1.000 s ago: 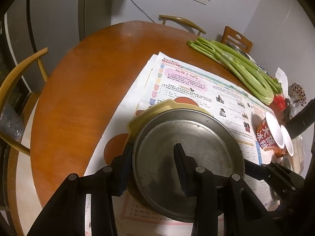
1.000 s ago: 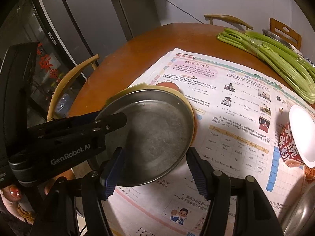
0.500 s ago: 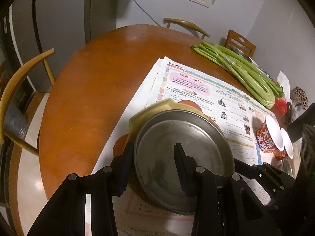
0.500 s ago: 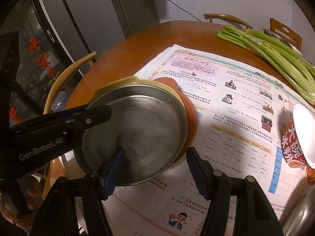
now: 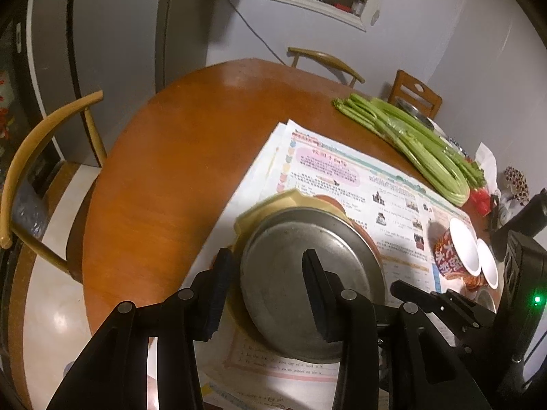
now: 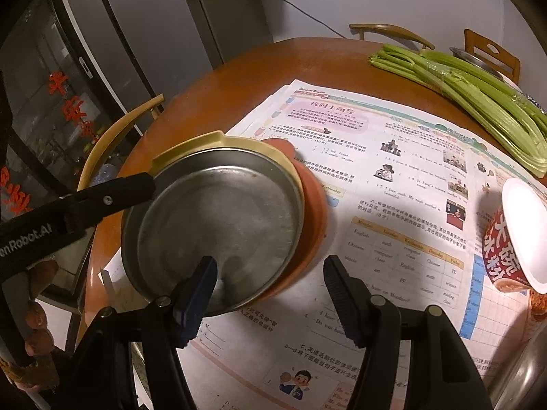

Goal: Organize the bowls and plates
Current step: 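Lower the grey tray onto the yellow plate and settle it with the left tool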

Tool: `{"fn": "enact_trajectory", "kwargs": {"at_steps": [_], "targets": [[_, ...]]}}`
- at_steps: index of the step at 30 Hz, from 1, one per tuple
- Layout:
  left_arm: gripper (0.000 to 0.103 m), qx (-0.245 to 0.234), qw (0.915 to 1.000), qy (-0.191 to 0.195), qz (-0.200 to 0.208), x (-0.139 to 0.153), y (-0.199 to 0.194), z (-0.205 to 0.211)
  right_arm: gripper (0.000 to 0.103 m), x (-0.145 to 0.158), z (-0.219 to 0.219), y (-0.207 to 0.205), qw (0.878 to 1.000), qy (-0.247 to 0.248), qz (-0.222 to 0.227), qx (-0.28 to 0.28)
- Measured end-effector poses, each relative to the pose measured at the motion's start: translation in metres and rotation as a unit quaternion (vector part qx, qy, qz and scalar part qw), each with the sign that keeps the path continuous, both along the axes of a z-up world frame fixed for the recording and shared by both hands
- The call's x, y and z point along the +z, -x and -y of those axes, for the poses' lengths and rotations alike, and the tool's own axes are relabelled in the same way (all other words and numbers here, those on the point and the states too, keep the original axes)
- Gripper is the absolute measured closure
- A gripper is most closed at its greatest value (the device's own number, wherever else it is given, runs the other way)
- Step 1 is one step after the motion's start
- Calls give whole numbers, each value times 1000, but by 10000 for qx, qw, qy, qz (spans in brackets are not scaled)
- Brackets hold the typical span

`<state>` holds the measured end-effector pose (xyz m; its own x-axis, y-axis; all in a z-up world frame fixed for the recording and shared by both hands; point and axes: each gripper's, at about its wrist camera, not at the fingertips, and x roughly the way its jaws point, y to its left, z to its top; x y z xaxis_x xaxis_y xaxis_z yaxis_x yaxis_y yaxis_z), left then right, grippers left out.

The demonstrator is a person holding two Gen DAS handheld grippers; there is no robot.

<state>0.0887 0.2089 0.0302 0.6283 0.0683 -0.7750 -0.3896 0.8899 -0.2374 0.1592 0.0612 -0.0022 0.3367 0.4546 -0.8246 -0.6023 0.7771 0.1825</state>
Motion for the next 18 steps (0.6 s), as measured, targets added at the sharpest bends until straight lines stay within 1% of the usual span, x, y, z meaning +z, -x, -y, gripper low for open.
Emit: {"fn": "enact_trajectory", "kwargs": {"at_steps": [5, 8, 12, 18], "targets": [[59, 91, 9999, -3, 77, 7, 5, -10, 38, 10, 6, 3, 9999, -85, 137, -26], [53, 210, 9997, 57, 77, 7, 12, -19, 38, 19, 12, 4, 9995, -190, 251, -104], [52, 353, 9987, 362, 64, 1, 19, -33, 38, 26, 20, -1, 9987, -339, 250, -275], [52, 298, 9948, 976, -17, -21, 24, -41, 38, 22, 28, -7, 9981, -413, 51, -456]]}}
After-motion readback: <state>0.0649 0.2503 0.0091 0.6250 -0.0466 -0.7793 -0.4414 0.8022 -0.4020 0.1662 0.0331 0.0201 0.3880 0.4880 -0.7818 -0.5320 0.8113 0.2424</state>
